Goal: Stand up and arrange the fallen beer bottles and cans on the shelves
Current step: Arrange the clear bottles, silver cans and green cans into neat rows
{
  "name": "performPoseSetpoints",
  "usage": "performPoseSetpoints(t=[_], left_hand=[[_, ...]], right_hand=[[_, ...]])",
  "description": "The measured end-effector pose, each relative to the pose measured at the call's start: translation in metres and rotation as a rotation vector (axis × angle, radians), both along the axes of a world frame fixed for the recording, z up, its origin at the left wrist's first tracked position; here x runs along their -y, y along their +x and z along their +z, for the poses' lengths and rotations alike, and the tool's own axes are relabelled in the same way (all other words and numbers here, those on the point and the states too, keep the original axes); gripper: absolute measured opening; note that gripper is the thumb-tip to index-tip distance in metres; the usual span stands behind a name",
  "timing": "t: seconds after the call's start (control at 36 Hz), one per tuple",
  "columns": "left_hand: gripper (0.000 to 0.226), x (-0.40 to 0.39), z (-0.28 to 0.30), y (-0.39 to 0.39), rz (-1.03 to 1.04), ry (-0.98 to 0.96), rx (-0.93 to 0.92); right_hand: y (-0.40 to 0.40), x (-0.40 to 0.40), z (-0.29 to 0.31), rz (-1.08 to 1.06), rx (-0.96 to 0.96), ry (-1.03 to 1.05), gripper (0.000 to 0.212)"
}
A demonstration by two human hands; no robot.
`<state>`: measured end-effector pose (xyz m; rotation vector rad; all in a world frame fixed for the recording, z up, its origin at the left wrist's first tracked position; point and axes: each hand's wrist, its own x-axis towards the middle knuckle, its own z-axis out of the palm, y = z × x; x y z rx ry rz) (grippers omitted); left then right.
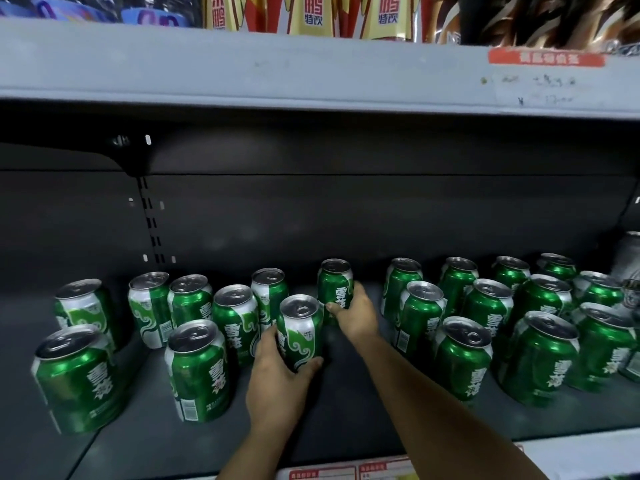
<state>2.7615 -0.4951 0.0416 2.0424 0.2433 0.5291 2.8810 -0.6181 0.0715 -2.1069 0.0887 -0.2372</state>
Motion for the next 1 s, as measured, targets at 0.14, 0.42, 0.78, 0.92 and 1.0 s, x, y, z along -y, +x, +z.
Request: performPoseSetpoints(t=[0.14, 0.42, 0.78, 0.92, 1.0], left_hand=[[0.075, 0.0, 0.003, 0.0, 0.003, 0.05, -0.025], [0.057, 0.02, 0.021, 0.006, 0.036, -0.012, -0.114], [0.072, 0.074, 0.024, 0.015, -0.016, 0.127, -0.123], [0.083, 0.074, 0.022, 0.016, -0.013, 0.165, -0.163], [0.079, 0.064, 0.021, 0.02, -0.161, 0.11, -0.172]], right_hand=[[-0.016, -0.001, -0.006, -0.023, 0.016, 0.04, 0.071], [-0.085, 0.019, -0.017, 0.022, 0.07, 0.197, 0.055], [-0.109, 0.046, -0.031, 0.071, 0.118, -0.129, 0.067], [-0.108, 0.047, -0.031, 0.096, 0.138, -0.216, 0.067], [-0.107, 0.047, -0.033, 0.11, 0.146, -0.21, 0.07]])
